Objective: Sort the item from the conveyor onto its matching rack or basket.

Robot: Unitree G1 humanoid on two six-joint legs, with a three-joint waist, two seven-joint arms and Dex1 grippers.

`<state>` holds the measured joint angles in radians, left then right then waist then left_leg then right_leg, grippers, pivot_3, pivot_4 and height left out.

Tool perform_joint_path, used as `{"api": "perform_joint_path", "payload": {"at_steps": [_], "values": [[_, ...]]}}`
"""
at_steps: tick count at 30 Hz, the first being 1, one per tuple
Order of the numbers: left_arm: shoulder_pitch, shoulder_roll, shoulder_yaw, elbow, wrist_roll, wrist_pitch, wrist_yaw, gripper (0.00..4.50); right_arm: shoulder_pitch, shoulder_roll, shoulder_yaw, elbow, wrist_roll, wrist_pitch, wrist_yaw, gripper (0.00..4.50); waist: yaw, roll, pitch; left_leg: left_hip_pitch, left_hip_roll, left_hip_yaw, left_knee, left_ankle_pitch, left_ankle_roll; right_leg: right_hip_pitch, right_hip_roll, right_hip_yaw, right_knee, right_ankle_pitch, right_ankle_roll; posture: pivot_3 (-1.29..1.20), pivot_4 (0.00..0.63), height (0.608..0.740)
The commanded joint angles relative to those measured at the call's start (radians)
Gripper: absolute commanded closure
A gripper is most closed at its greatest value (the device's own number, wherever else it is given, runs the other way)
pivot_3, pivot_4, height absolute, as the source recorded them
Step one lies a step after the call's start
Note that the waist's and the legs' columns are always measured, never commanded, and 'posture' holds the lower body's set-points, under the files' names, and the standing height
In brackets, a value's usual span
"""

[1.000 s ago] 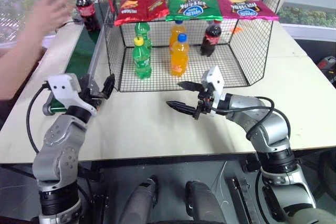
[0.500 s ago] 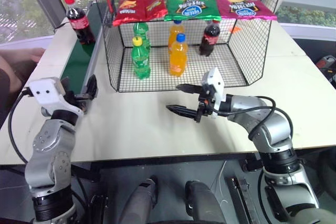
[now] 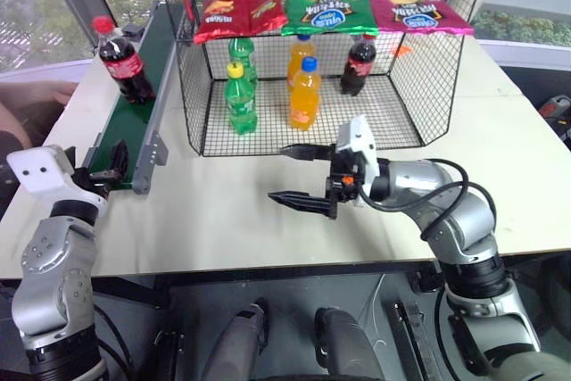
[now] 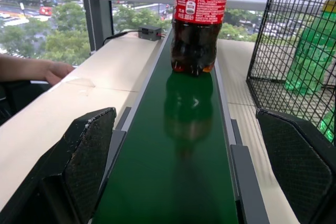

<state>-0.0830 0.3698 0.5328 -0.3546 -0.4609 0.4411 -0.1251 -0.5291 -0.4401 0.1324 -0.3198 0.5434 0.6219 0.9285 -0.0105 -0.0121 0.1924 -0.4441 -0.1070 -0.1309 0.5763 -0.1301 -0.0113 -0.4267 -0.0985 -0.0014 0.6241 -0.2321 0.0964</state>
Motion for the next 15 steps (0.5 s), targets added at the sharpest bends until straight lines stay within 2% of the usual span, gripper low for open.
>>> {"api": "perform_joint_path", "payload": {"at_steps": [1,15], "values": [[-0.005,0.013,0.016,-0.008,0.003,-0.034,-0.004,0.00,-0.007,0.004,-0.018,-0.019,0.008,-0.020,-0.015,0.03,0.000,0.000,0.000,0.000,0.000,0.000,0.000,0.000,0.000,0.000,0.000,0.000,0.000,0.000,0.000,0.00,0.150,0.738],[-0.018,0.018,-0.033,0.049,0.064,-0.078,-0.013,0.00,-0.011,-0.012,-0.019,-0.003,-0.005,-0.018,-0.050,0.03,0.000,0.000,0.000,0.000,0.000,0.000,0.000,0.000,0.000,0.000,0.000,0.000,-0.001,0.000,0.000,0.00,0.150,0.738]]}}
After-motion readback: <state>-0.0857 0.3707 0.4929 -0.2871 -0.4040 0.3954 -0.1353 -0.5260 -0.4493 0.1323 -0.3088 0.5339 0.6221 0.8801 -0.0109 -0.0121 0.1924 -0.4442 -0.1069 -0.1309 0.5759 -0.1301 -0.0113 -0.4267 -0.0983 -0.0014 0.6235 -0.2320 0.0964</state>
